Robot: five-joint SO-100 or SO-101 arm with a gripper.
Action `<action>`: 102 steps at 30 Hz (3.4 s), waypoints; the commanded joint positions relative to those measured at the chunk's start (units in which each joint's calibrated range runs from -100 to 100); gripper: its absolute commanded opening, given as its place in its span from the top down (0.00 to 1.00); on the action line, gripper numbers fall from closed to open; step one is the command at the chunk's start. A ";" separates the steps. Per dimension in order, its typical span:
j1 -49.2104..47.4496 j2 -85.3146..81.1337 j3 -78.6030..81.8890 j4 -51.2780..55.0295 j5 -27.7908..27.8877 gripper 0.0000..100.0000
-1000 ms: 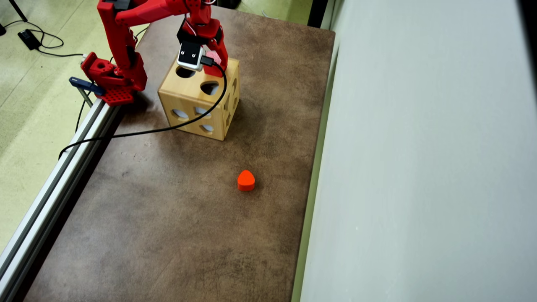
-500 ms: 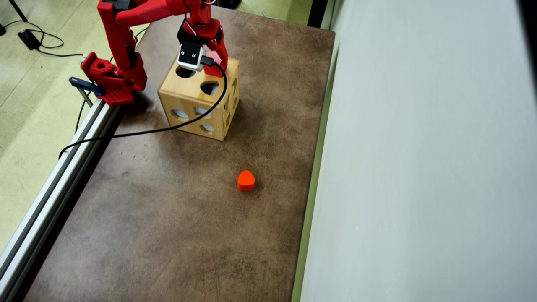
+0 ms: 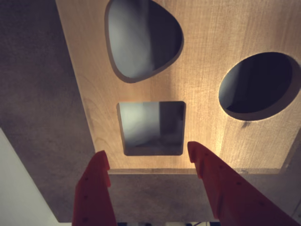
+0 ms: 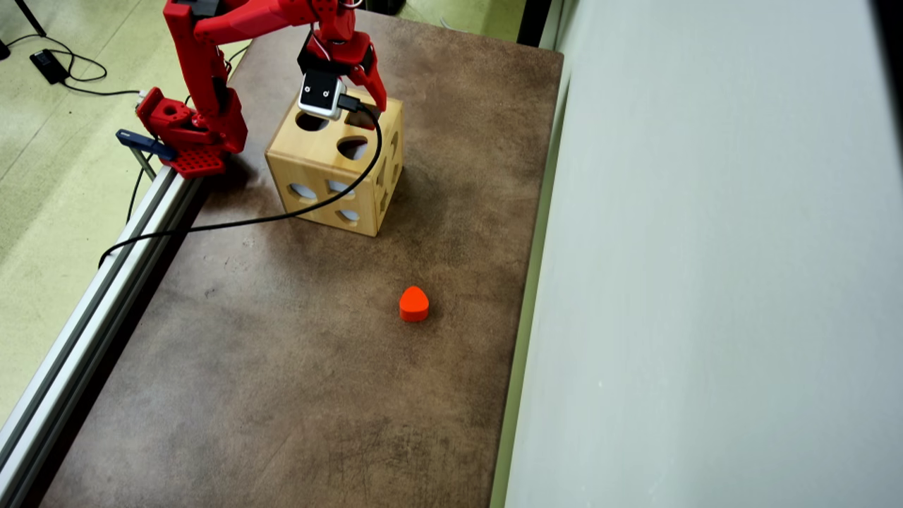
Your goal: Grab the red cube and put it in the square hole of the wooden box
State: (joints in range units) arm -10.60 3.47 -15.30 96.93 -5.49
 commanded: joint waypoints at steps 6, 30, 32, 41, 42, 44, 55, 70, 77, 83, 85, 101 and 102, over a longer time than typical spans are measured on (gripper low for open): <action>0.27 -17.78 -2.76 -0.15 0.29 0.73; 7.93 -59.99 13.78 0.65 0.98 0.98; 11.71 -64.24 19.33 0.65 2.98 0.98; 13.87 -74.18 26.84 0.73 5.76 0.98; 13.79 -74.18 26.84 0.73 5.71 0.98; 13.72 -74.26 26.75 0.73 5.71 0.98; 10.67 -83.43 31.58 0.73 6.15 0.98; 6.66 -88.10 33.73 0.65 6.20 0.98; 6.66 -93.37 35.79 0.65 6.30 0.98; 6.66 -97.87 35.52 0.65 6.30 0.98; 6.66 -98.55 35.34 0.73 6.30 0.98; 6.74 -98.63 35.61 0.73 6.15 0.97; 6.74 -98.63 35.70 0.73 6.15 0.97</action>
State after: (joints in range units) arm -3.70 -95.34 20.36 97.34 0.27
